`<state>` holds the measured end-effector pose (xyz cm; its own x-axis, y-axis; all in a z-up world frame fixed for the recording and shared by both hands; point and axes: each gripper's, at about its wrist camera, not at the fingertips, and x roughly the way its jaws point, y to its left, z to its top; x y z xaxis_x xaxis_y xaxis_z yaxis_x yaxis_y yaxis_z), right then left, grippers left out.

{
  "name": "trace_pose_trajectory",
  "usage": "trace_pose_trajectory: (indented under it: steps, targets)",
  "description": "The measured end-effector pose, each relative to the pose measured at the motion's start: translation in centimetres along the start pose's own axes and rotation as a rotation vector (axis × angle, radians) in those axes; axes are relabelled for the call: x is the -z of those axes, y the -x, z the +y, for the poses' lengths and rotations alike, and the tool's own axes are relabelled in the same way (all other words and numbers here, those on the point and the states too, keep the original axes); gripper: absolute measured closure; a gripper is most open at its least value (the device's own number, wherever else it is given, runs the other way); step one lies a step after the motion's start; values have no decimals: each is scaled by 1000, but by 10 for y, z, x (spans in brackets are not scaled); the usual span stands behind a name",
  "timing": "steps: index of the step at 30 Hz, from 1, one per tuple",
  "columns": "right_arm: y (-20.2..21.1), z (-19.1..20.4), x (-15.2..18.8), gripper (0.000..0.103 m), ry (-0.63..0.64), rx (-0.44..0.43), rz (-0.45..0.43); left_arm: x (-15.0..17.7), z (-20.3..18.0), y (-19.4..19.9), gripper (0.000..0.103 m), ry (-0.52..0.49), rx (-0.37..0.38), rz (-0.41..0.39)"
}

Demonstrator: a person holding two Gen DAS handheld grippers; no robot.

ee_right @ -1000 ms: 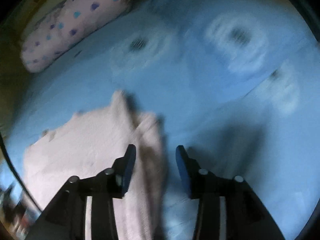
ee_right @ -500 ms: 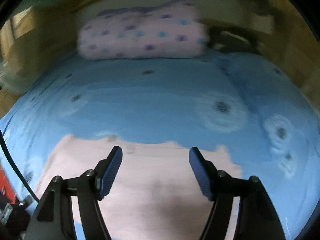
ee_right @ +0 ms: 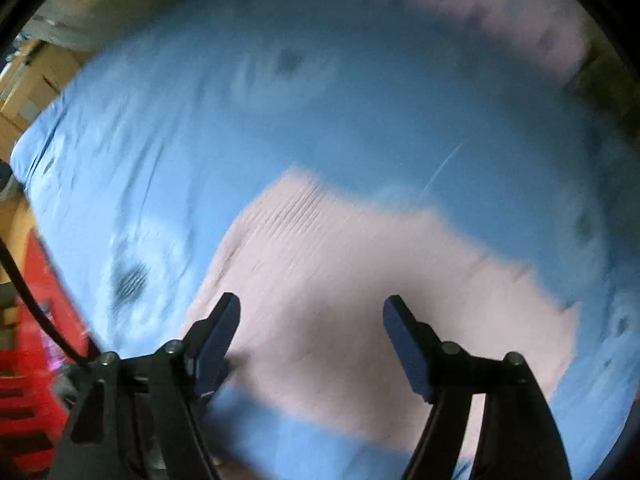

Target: Fold small clothes

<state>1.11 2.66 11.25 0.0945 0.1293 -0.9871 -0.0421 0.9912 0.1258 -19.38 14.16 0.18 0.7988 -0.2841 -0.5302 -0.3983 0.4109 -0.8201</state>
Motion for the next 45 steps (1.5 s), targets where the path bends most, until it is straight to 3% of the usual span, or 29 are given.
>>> trace_pose_trajectory:
  steps: [2, 3, 5, 8, 12, 14, 16, 18, 19, 20, 22, 23, 30, 36, 40, 45]
  targets:
    - [-15, 14, -13, 27, 19, 79, 85, -5, 17, 8, 100, 1, 29, -49]
    - [-23, 22, -19, 27, 32, 106, 122, -7, 25, 9, 103, 3, 21, -62]
    - [-41, 36, -30, 27, 36, 121, 199, -9, 39, 8, 103, 48, 63, -49]
    - [-69, 55, -46, 27, 8, 128, 286, -10, 41, 7, 103, 38, 92, -46]
    - [-110, 94, -49, 27, 83, 219, 364, -11, 36, 1, 103, 4, 100, -38]
    - [-126, 104, -44, 27, 122, 295, 395, -15, 30, -9, 103, -26, 119, 41]
    - [-142, 112, -35, 25, 191, 426, 403, -19, 25, -23, 103, -56, 161, 143]
    - [-144, 118, -30, 24, 233, 469, 375, -20, 23, -24, 103, -72, 154, 153]
    - [-143, 122, -28, 27, 247, 488, 370, -20, 21, -25, 103, -85, 148, 160]
    - [-140, 126, -27, 46, 258, 516, 358, -21, 19, -27, 103, -91, 142, 164]
    - [-137, 126, -25, 73, 260, 582, 340, -22, 21, -27, 103, -88, 141, 175]
    - [-137, 120, -24, 76, 247, 602, 335, -22, 22, -26, 103, -86, 142, 180]
    - [-136, 87, -18, 78, 138, 568, 327, -23, 5, -26, 103, -182, 67, 172]
    - [-134, 100, -26, 87, 266, 566, 261, -27, -2, -23, 103, -200, 49, 167]
    - [-100, 90, -29, 91, 219, 383, 158, -31, -8, -6, 103, -207, 57, 119]
    - [-56, 83, -34, 92, 179, 270, 59, -40, -22, 14, 103, -261, 93, 57]
